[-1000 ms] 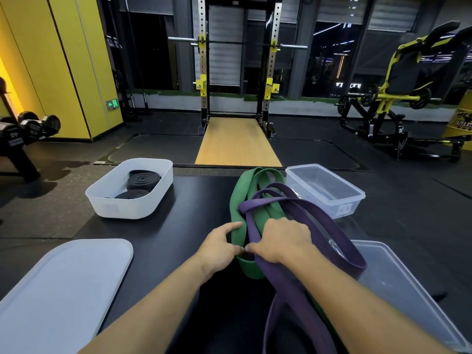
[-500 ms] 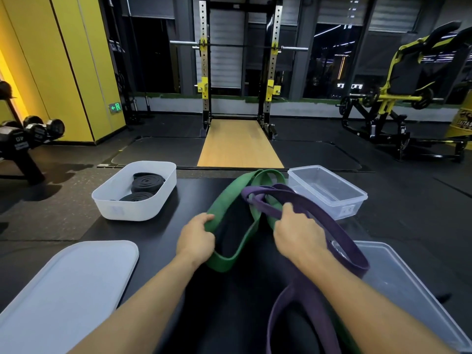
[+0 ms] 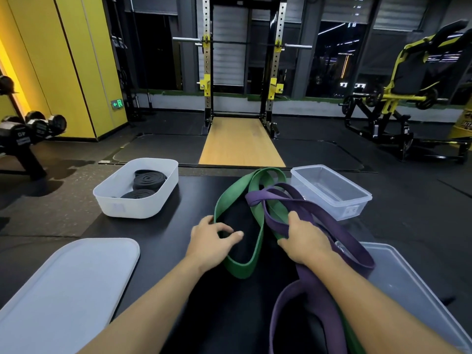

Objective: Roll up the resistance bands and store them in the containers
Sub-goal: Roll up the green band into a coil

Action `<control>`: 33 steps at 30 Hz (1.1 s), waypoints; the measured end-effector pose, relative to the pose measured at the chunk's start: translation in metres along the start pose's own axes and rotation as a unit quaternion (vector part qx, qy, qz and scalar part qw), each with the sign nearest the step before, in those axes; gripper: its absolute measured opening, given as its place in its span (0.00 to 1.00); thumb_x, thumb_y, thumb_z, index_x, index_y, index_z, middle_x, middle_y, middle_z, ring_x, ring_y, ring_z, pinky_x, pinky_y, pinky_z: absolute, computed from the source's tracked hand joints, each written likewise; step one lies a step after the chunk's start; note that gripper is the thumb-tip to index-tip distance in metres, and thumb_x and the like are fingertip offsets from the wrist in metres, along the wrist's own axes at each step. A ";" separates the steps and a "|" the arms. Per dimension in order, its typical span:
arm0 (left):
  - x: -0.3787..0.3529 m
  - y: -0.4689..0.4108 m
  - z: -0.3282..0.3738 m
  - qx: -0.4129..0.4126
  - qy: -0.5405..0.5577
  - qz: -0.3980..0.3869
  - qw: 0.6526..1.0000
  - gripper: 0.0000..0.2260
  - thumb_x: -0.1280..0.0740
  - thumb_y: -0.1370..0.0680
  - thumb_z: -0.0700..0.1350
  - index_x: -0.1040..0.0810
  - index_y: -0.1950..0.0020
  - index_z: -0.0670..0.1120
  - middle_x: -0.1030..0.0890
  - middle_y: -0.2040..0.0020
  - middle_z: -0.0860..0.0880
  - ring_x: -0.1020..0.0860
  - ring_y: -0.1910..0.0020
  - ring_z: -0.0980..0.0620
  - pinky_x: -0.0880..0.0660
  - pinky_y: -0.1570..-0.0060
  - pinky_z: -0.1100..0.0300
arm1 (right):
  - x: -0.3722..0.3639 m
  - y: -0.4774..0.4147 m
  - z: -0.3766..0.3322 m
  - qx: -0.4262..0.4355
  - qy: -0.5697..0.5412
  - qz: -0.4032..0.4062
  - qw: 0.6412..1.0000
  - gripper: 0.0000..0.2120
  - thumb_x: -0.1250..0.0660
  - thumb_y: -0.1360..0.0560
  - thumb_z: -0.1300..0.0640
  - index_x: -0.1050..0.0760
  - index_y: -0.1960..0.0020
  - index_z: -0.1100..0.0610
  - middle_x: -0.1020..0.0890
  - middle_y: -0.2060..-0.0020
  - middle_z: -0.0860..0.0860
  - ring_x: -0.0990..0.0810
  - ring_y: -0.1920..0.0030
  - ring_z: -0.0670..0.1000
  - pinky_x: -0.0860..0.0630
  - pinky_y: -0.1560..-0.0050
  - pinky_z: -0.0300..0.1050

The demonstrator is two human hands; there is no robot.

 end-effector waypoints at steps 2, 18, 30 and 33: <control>-0.017 0.004 0.009 -0.005 0.008 -0.046 0.999 0.17 0.28 0.24 0.65 0.16 0.40 0.58 0.43 0.17 0.50 0.48 0.18 0.48 0.45 0.22 0.51 | 0.005 0.004 -0.006 0.016 0.007 0.033 0.999 0.15 0.33 0.21 0.52 0.40 0.47 0.52 0.22 0.55 0.51 0.23 0.53 0.59 0.29 0.57 0.51; -0.040 0.004 0.024 -0.021 0.056 -0.047 0.997 0.20 0.37 0.17 0.46 0.28 0.24 0.54 0.57 0.16 0.57 0.53 0.18 0.49 0.48 0.22 0.52 | -0.009 0.006 -0.055 0.073 -0.327 0.060 0.940 0.05 0.35 0.18 0.57 0.24 0.44 0.48 0.17 0.47 0.46 0.21 0.43 0.51 0.31 0.48 0.43; -0.027 -0.003 0.021 -0.004 0.096 0.016 0.995 0.23 0.37 0.16 0.57 0.34 0.20 0.58 0.40 0.24 0.53 0.40 0.24 0.48 0.41 0.29 0.57 | 0.000 0.000 -0.054 0.057 -0.316 0.062 0.945 0.07 0.33 0.23 0.55 0.25 0.60 0.52 0.29 0.44 0.46 0.27 0.40 0.52 0.30 0.41 0.49; -0.020 -0.005 0.015 -0.001 0.074 0.022 0.997 0.23 0.36 0.17 0.51 0.33 0.21 0.57 0.36 0.25 0.53 0.36 0.25 0.48 0.39 0.34 0.60 | 0.012 -0.001 -0.060 0.079 -0.176 0.078 0.978 0.10 0.28 0.28 0.47 0.27 0.64 0.48 0.41 0.22 0.47 0.44 0.21 0.52 0.43 0.24 0.54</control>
Point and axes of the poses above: each hand's wrist, its own y-axis away from the middle knuckle, its own x-axis out of the back of the hand, z = x × y, the point moved 10 cm from there along -y, towards the middle knuckle
